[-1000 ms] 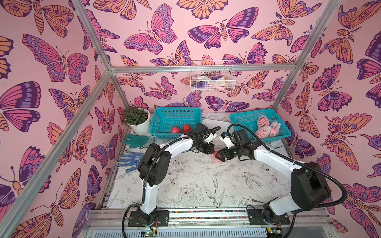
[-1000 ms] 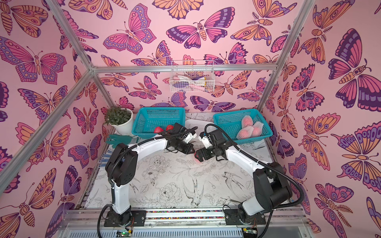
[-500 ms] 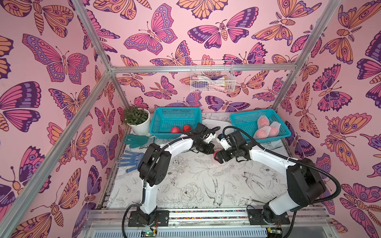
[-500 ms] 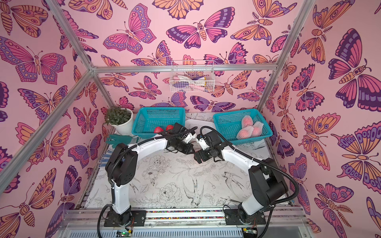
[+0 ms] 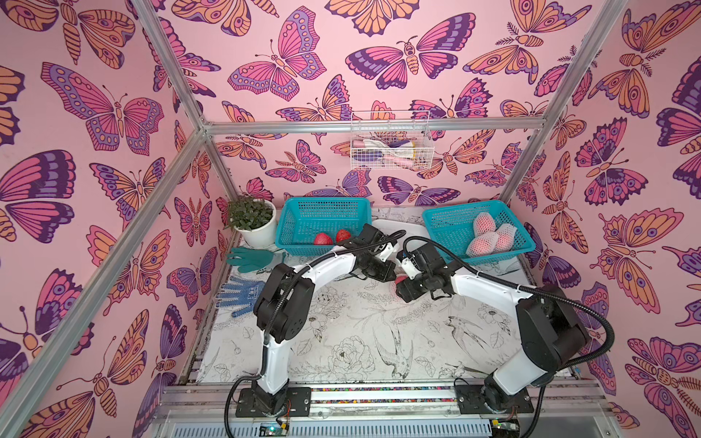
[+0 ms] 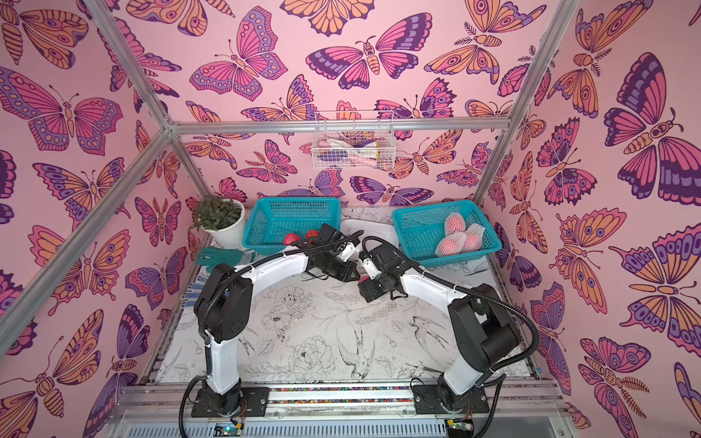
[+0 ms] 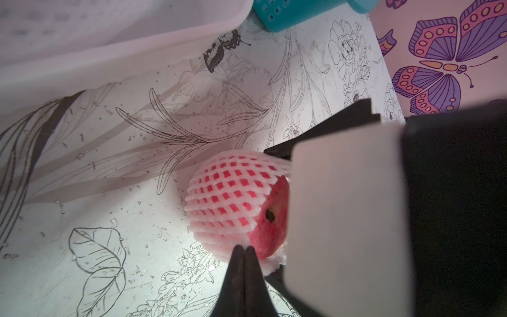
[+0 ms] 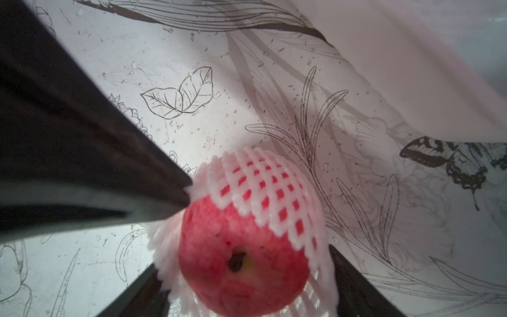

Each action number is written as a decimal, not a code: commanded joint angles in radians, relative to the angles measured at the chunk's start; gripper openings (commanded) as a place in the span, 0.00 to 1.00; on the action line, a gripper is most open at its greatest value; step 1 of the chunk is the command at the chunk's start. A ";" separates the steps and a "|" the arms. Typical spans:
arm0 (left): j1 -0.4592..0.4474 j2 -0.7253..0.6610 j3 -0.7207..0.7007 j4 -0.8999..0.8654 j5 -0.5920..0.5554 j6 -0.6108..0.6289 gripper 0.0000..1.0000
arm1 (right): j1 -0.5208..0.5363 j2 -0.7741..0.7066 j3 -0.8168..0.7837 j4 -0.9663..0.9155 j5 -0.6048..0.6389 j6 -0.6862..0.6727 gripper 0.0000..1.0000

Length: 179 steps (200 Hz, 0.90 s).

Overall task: Remove foam nets from apples
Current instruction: Remove the foam net from the apple.

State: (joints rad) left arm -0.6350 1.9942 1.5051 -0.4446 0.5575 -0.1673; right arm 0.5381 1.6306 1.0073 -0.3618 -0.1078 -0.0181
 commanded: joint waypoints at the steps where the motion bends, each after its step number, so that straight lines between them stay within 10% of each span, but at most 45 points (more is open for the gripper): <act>1: 0.004 0.011 0.000 -0.011 0.015 -0.007 0.00 | 0.004 -0.017 0.025 -0.007 0.009 0.014 0.75; 179: 0.004 -0.059 -0.065 0.034 0.012 -0.027 0.00 | 0.014 -0.093 0.008 0.036 -0.032 0.021 0.05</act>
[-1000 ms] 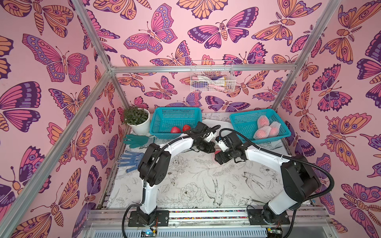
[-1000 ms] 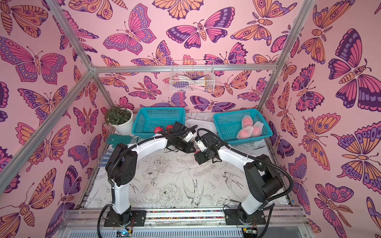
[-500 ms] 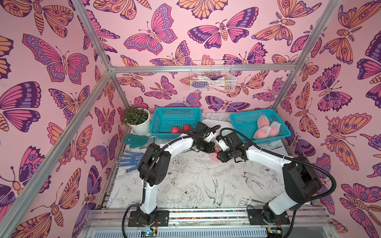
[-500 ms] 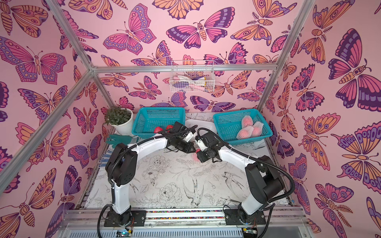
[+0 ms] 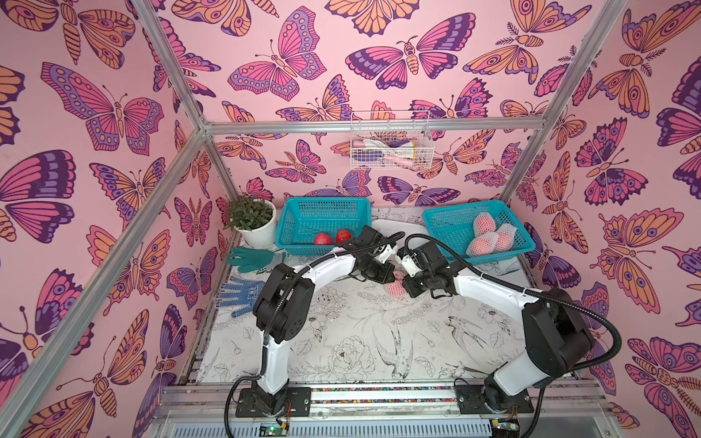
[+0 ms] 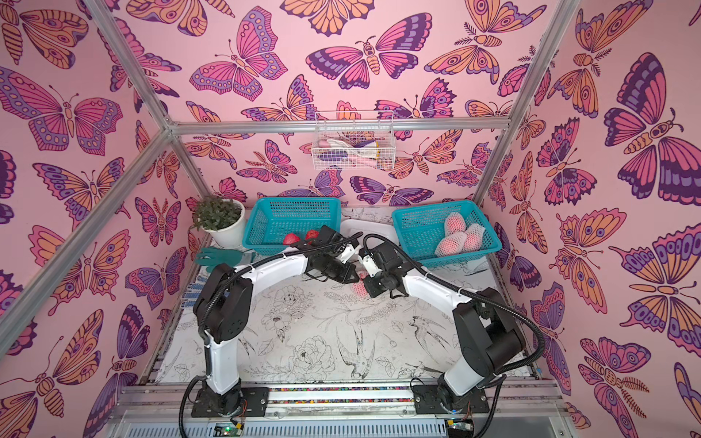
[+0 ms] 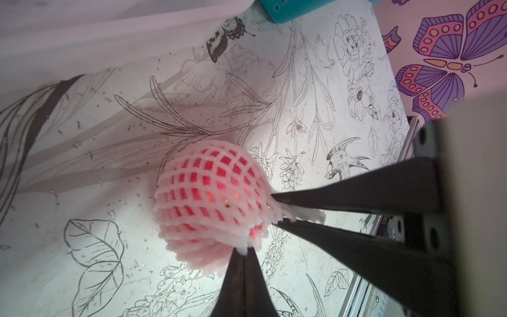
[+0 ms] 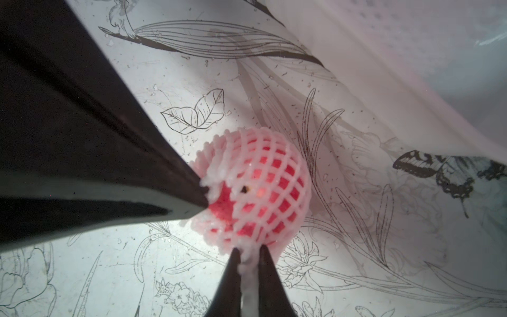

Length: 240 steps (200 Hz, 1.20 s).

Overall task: Remove foam nets from apples
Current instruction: Remove the foam net from the apple.

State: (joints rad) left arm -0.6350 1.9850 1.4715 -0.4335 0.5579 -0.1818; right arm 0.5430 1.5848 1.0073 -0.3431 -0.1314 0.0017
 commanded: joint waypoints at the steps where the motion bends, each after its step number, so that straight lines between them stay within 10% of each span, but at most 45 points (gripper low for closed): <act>1: 0.004 -0.052 -0.031 0.024 0.011 -0.013 0.00 | 0.009 -0.047 0.008 0.018 -0.008 0.002 0.04; 240: 0.001 -0.071 -0.059 0.061 0.038 -0.043 0.00 | 0.012 -0.032 0.016 0.083 -0.094 0.075 0.00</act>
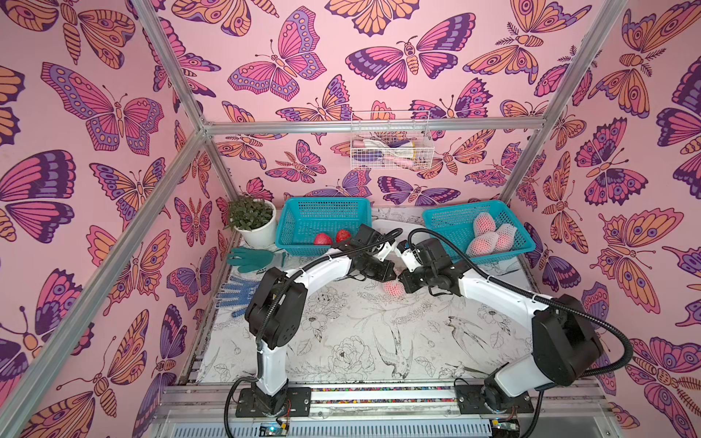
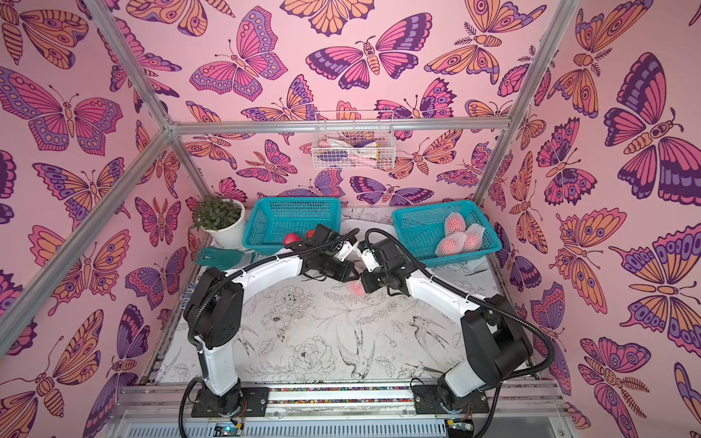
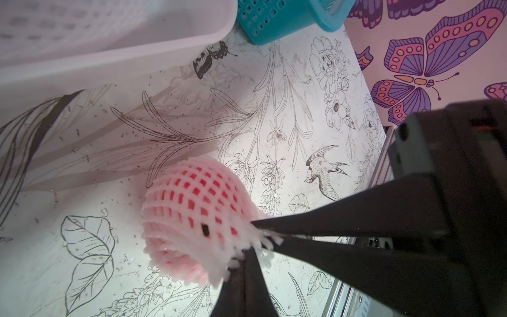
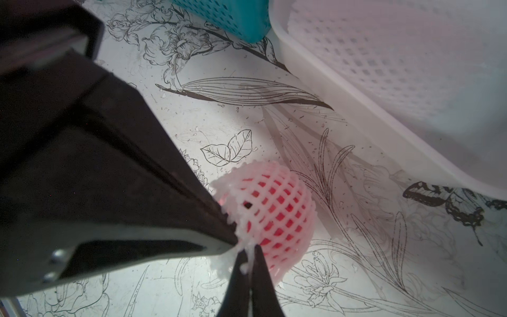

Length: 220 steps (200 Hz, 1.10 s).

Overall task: Remove foam nets from apples
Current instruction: Remove the foam net from the apple.

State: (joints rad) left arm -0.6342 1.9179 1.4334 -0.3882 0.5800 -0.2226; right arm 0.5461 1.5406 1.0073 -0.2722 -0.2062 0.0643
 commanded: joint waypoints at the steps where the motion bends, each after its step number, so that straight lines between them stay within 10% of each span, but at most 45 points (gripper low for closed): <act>1: 0.000 -0.004 -0.021 0.015 0.016 -0.002 0.00 | 0.009 0.013 0.016 0.013 -0.019 0.012 0.00; 220: -0.001 -0.088 -0.024 0.009 -0.016 0.001 0.00 | 0.010 -0.077 0.034 0.012 -0.034 0.045 0.00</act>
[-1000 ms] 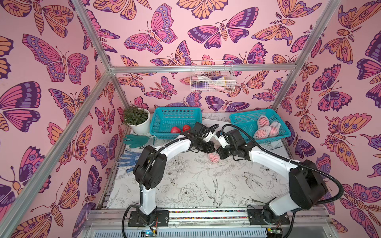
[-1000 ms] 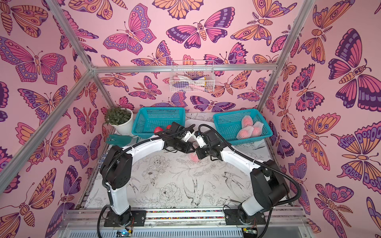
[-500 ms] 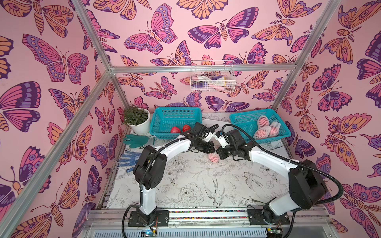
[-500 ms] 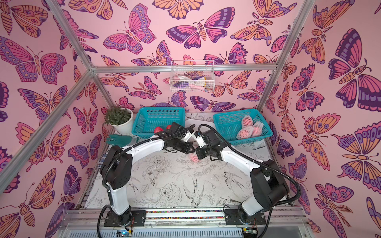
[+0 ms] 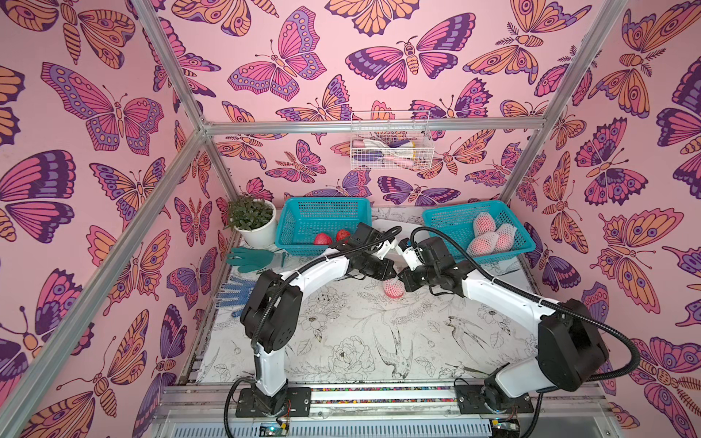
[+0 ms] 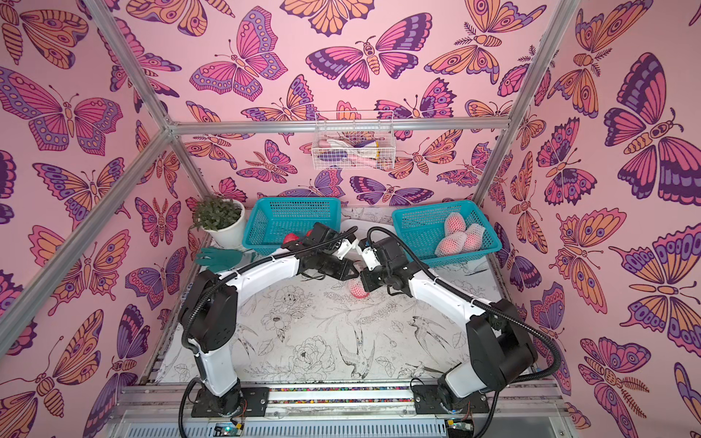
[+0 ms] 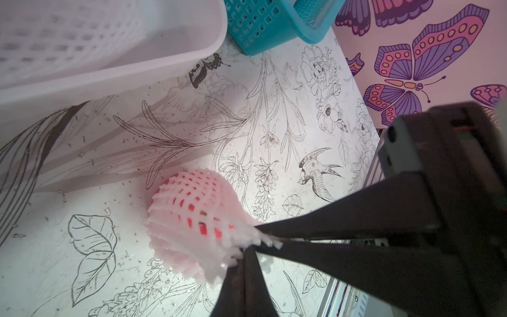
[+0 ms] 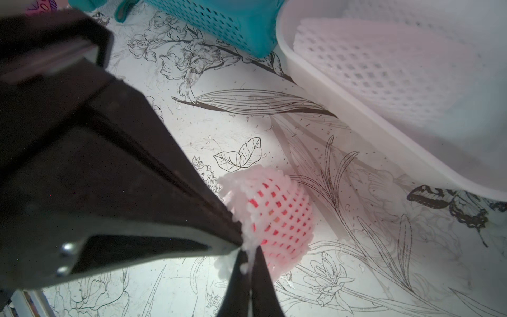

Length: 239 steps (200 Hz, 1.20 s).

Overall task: Remove foam nets from apples
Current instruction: Remove the foam net from the apple.

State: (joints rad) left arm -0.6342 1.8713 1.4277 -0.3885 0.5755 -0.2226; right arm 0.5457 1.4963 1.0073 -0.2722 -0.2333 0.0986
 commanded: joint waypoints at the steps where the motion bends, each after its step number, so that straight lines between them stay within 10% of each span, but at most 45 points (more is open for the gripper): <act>1: 0.000 -0.042 -0.018 0.010 -0.012 0.001 0.00 | 0.011 -0.032 0.034 0.012 -0.007 0.010 0.00; 98: 0.028 -0.117 0.005 -0.004 -0.096 0.023 0.00 | 0.009 -0.153 0.038 -0.074 0.195 0.004 0.00; 153: 0.061 -0.104 0.100 0.011 -0.130 0.030 0.64 | -0.005 -0.112 0.153 -0.122 0.356 -0.047 0.00; 239: 0.152 -0.209 -0.079 0.026 -0.169 0.056 0.73 | -0.095 0.289 0.574 -0.307 0.497 -0.332 0.00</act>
State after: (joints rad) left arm -0.5011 1.6936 1.4124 -0.3630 0.4141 -0.1833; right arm 0.4595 1.6901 1.5078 -0.4820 0.2024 -0.1116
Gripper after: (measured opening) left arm 0.733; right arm 0.049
